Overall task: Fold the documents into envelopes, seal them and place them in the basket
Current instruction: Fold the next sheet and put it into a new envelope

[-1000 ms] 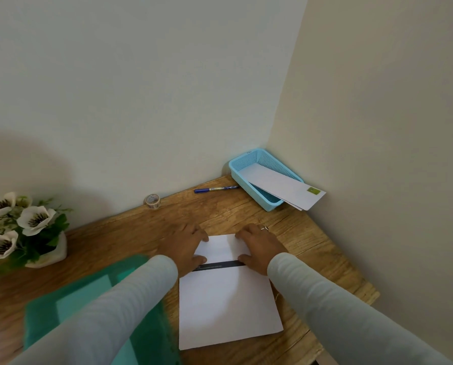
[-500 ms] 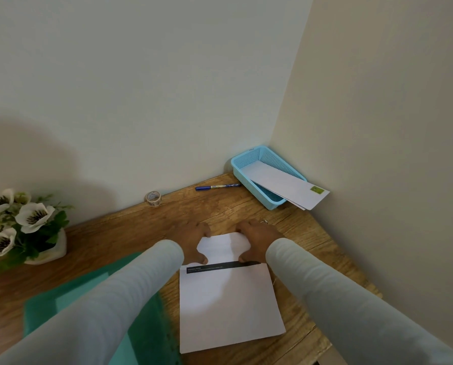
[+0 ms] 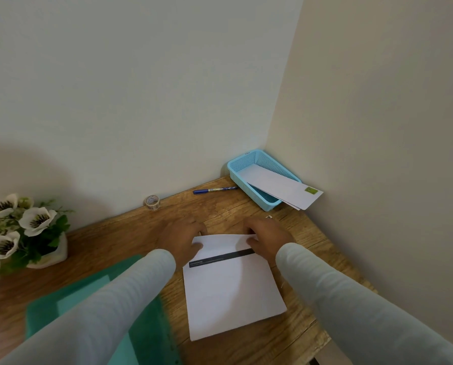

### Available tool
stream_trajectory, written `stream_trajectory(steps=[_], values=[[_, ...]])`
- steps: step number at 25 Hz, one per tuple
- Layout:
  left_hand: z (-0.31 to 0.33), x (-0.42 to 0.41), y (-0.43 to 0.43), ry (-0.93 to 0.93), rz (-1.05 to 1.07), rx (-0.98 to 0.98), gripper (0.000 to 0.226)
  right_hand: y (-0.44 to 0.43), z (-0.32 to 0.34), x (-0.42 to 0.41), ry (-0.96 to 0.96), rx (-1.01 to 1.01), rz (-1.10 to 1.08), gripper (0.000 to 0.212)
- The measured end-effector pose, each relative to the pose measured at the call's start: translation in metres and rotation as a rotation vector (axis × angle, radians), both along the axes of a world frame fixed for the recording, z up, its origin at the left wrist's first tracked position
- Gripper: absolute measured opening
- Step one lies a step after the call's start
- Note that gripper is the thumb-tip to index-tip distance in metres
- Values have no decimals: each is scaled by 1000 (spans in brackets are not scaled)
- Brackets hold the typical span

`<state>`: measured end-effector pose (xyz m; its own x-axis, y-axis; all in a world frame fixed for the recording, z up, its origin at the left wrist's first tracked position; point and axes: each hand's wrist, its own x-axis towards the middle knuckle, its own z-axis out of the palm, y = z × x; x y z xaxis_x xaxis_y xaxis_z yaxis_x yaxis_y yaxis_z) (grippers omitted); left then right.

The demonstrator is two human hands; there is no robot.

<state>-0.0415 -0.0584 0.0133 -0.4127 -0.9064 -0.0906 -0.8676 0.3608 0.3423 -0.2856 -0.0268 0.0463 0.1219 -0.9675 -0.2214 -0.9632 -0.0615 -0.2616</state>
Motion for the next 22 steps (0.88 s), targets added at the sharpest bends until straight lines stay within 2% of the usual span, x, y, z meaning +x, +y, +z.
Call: stream_trajectory(steps=[4, 7, 10, 12, 17, 22], values=[[3, -2, 11, 133, -20, -94, 13, 7, 5, -4, 20, -125, 26, 17], [-7, -2, 28, 123, -65, -114, 12, 22, -1, -4, 27, -122, 69, 28], [-20, -1, 46, 67, -93, 2, 29, 42, -17, 1, 4, 56, 86, 59], [-26, -4, 55, 37, -88, 41, 45, 53, -30, 4, 19, 72, 87, 70], [-41, -28, 63, -162, -101, -36, 58, 69, -60, 10, 83, -19, 112, 58], [-58, -11, 61, -299, 47, 37, 74, 71, -75, 6, 168, -14, 77, 70]])
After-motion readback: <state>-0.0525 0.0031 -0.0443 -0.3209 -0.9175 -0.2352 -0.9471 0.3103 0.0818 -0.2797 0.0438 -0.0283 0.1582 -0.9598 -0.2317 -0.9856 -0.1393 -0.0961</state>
